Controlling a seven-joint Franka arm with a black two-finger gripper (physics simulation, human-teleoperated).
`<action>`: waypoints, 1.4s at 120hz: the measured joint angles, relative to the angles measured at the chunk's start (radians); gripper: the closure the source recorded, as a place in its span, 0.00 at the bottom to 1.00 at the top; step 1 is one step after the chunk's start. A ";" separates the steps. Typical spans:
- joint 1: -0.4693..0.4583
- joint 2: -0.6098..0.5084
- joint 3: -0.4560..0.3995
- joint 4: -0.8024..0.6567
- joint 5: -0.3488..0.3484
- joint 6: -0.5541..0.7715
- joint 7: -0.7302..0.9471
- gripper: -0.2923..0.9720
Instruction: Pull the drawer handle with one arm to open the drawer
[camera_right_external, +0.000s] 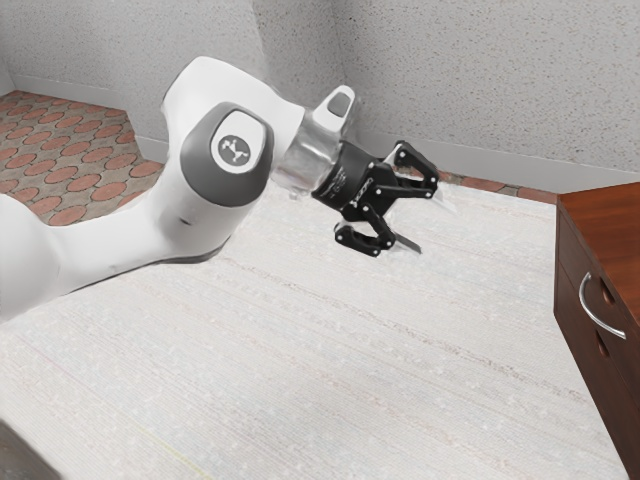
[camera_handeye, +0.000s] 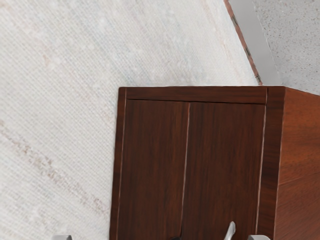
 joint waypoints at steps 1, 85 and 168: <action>0.009 0.002 0.000 0.001 0.001 0.005 -0.002 0.42; -0.065 0.009 0.000 -0.045 0.056 0.262 -0.109 0.49; -0.115 0.012 0.000 -0.048 0.261 0.274 -0.197 0.50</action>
